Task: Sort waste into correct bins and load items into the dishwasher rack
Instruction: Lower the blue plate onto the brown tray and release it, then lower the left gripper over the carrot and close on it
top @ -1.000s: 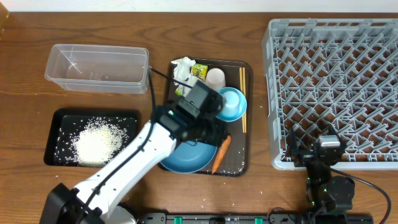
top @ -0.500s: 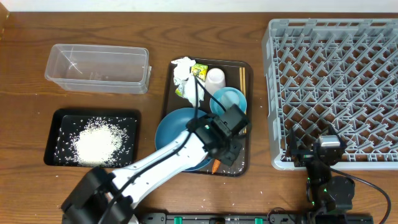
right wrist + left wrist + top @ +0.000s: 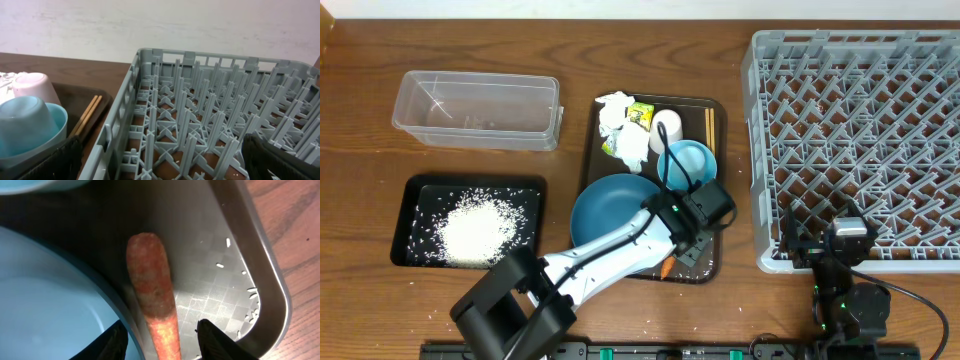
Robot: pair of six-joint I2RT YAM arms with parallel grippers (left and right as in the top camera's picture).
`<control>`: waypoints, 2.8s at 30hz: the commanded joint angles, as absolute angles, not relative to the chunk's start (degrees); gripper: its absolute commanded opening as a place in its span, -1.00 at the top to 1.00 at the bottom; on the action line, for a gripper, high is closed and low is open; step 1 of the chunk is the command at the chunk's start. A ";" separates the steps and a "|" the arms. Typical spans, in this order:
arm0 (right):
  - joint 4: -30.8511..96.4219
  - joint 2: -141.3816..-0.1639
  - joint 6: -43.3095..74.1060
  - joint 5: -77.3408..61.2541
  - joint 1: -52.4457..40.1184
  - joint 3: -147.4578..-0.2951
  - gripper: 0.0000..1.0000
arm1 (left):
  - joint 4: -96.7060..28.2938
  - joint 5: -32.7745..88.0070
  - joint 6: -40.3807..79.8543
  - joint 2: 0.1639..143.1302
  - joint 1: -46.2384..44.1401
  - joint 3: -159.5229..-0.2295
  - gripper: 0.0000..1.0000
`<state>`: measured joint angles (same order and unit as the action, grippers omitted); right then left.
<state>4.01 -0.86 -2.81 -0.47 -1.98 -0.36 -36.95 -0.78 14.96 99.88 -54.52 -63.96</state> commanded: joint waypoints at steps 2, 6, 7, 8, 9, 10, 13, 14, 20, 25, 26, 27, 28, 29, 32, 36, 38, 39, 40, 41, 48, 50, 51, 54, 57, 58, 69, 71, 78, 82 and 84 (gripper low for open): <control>4.27 -0.75 -3.49 -0.45 -2.44 -0.32 -0.99 | -37.26 -10.85 13.37 99.96 -56.73 -64.05 0.05; 4.27 -0.75 -3.49 -0.45 -2.44 -0.32 -0.99 | -38.76 -17.80 13.37 99.94 -58.76 -64.36 0.05; 4.25 -0.75 -3.51 -0.45 -2.44 -0.32 -0.98 | -38.94 -19.33 13.37 99.94 -59.20 -64.42 0.05; 4.25 -0.75 -3.49 -0.45 -2.44 -0.32 -0.98 | -38.94 -21.12 13.39 99.94 -59.70 -64.42 0.06; 4.25 -0.75 -3.51 -0.45 -2.44 -0.32 -0.98 | -38.94 -22.41 13.39 99.92 -60.25 -64.42 0.06; 4.25 -0.75 -3.49 -0.45 -2.44 -0.32 -0.98 | -38.96 -23.03 13.39 99.85 -60.71 -64.47 0.06; 4.25 -0.75 -3.49 -0.45 -2.44 -0.32 -0.97 | -38.92 -23.14 14.09 99.63 -62.74 -65.06 0.05; 4.25 -0.75 -3.49 -0.45 -2.44 -0.32 -0.98 | -38.85 -23.14 14.26 99.55 -63.64 -65.39 0.05; 4.27 -0.75 -3.49 -0.45 -2.44 -0.32 -0.98 | -37.58 -22.98 15.33 99.53 -69.47 -66.65 0.05; 4.27 -0.75 -3.51 -0.45 -2.44 -0.32 -0.99 | -36.60 -23.00 15.70 99.68 -71.44 -66.61 0.04; 4.25 -0.75 -3.49 -0.45 -2.44 -0.32 -0.99 | -36.45 -23.00 15.75 99.72 -71.20 -66.61 0.03; 4.25 -0.75 -3.49 -0.45 -2.44 -0.32 -0.99 | -36.27 -22.98 15.75 99.77 -70.91 -66.61 0.02; 4.25 -0.75 -3.51 -0.45 -2.44 -0.32 -0.99 | -36.05 -23.00 15.73 99.85 -70.48 -66.61 -0.02; 4.25 -0.75 -3.51 -0.45 -2.44 -0.32 -0.99 | -35.68 -23.00 15.73 100.01 -69.93 -66.61 -0.04; 4.25 -0.75 -3.51 -0.45 -2.44 -0.32 -0.99 | -34.59 -22.81 15.70 100.64 -67.48 -66.57 -0.10; 4.25 -0.75 -3.49 -0.45 -2.44 -0.32 -0.98 | -34.15 -18.31 15.70 100.75 -63.00 -66.57 -0.10; 4.25 -0.75 -3.51 -0.45 -2.44 -0.32 -0.99 | -33.93 -15.64 15.66 100.75 -60.69 -66.57 -0.10; 4.25 -0.75 -3.49 -0.45 -2.44 -0.32 -0.99 | -33.80 -14.28 15.62 100.77 -59.66 -66.57 -0.10; 4.25 -0.75 -3.49 -0.45 -2.44 -0.32 -0.99 | -33.52 -12.40 15.14 100.77 -58.52 -66.57 -0.10; 4.25 -0.75 -3.49 -0.45 -2.44 -0.32 -0.98 | -33.26 -10.81 14.83 100.77 -57.67 -66.57 -0.10; 4.25 -0.75 -3.51 -0.45 -2.44 -0.32 -0.98 | -32.01 -6.24 10.50 100.77 -56.10 -66.57 -0.09; 4.25 -0.75 -3.49 -0.45 -2.44 -0.32 -0.98 | -31.94 -7.40 10.50 100.75 -56.58 -66.57 -0.09; 4.25 -0.75 -3.49 -0.45 -2.44 -0.32 -0.98 | -31.90 -7.86 10.50 100.75 -56.75 -66.57 -0.09; 4.25 -0.78 -3.51 -0.45 -2.44 -0.32 -0.98 | -31.90 -9.63 10.46 100.75 -57.65 -66.57 -0.09; 4.25 -0.86 -3.51 -0.47 -2.44 -0.32 -0.99 | -31.57 -9.65 10.13 101.10 -58.00 -66.57 -0.10; 4.27 -0.86 -3.51 -0.45 -2.44 -0.32 -0.99 | -31.53 -9.65 10.13 101.51 -58.00 -66.57 -0.10; 4.25 -0.86 -3.51 -0.45 -2.44 -0.32 -0.99 | -32.56 -9.74 10.11 107.87 -57.93 -66.57 -0.10; 4.27 -0.86 -3.51 -0.45 -2.44 -0.32 -0.99 | -32.71 -10.85 10.13 107.87 -57.93 -66.57 -0.10; 4.25 -0.86 -3.49 -0.45 -2.44 -0.32 -0.98 | -33.39 -11.79 11.42 107.87 -57.93 -66.57 -0.11; 4.27 -0.86 -3.51 -0.45 -2.44 -0.32 -0.98 | -33.76 -10.48 13.74 107.87 -57.95 -66.57 -0.11; 4.25 -0.86 -3.49 -0.45 -2.44 -0.32 -0.99 | -34.33 -9.19 15.57 107.87 -57.93 -66.57 -0.11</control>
